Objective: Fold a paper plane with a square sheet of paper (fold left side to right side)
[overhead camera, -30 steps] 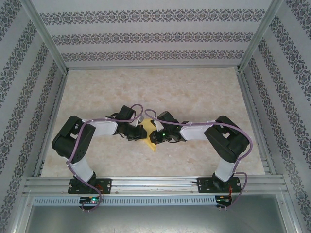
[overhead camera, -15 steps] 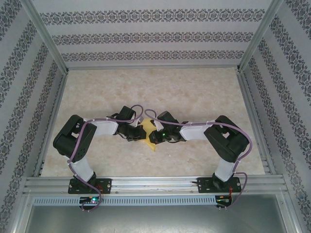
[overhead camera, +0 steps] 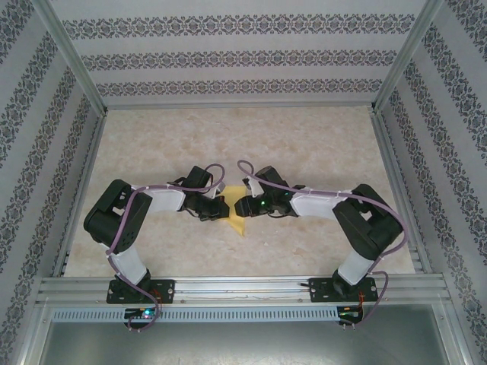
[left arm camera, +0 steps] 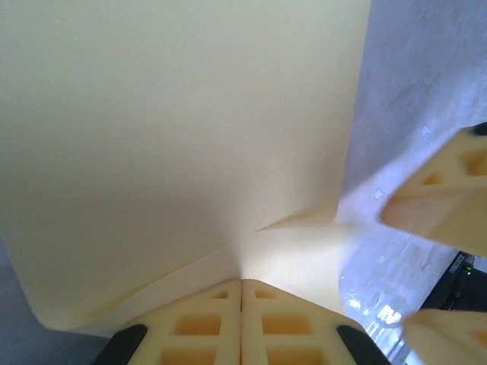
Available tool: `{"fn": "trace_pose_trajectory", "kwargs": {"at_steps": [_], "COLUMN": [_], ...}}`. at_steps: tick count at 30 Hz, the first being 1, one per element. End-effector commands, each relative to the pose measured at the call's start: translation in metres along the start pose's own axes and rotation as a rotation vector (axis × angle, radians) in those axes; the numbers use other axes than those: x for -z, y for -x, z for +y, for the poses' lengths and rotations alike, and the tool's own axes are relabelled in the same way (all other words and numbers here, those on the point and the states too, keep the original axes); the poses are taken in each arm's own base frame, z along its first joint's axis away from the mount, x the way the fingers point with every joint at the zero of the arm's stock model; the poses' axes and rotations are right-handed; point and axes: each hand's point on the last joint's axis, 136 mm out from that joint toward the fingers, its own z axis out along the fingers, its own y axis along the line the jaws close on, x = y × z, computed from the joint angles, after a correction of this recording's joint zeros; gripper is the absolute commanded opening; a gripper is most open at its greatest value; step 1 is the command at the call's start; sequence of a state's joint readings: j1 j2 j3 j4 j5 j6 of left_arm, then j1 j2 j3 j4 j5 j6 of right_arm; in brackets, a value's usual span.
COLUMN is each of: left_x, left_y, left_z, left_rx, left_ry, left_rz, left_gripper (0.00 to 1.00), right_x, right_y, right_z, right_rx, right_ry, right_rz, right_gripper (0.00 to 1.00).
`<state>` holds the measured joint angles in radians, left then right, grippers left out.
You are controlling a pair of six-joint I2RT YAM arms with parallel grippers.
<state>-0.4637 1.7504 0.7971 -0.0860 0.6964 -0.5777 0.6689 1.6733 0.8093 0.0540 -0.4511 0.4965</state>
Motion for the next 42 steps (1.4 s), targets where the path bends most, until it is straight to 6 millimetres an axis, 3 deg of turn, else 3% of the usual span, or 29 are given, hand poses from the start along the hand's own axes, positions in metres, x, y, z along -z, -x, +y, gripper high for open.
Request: {"fn": "trace_pose_trajectory", "kwargs": {"at_steps": [1, 3, 6, 12, 19, 42], "left_x": [-0.011, -0.011, -0.011, -0.011, -0.012, -0.014], "left_y": [-0.013, -0.012, -0.011, -0.010, -0.011, -0.010], "left_z": [0.031, 0.030, 0.029, 0.029, 0.031, 0.032], "left_rx": [0.050, 0.048, 0.048, 0.049, 0.052, 0.053], "left_ry": [0.109, 0.105, 0.105, 0.107, 0.113, 0.121], "left_rz": [0.029, 0.026, 0.026, 0.021, 0.027, 0.038], "left_gripper": [0.06, 0.06, 0.06, 0.06, 0.06, 0.06], "right_x": [0.017, 0.023, 0.026, 0.009, -0.010, -0.020], "right_y": [-0.001, -0.007, -0.019, -0.047, -0.063, -0.080], "right_z": [0.000, 0.004, 0.018, 0.045, 0.041, 0.017], "right_rx": [-0.033, -0.040, -0.064, -0.108, -0.141, -0.177], "right_ry": [-0.008, 0.008, 0.071, 0.170, 0.153, 0.065], "right_rz": [-0.014, -0.007, 0.020, 0.125, 0.177, 0.221], "right_gripper": [0.41, 0.40, 0.29, 0.09, 0.08, 0.10]}}
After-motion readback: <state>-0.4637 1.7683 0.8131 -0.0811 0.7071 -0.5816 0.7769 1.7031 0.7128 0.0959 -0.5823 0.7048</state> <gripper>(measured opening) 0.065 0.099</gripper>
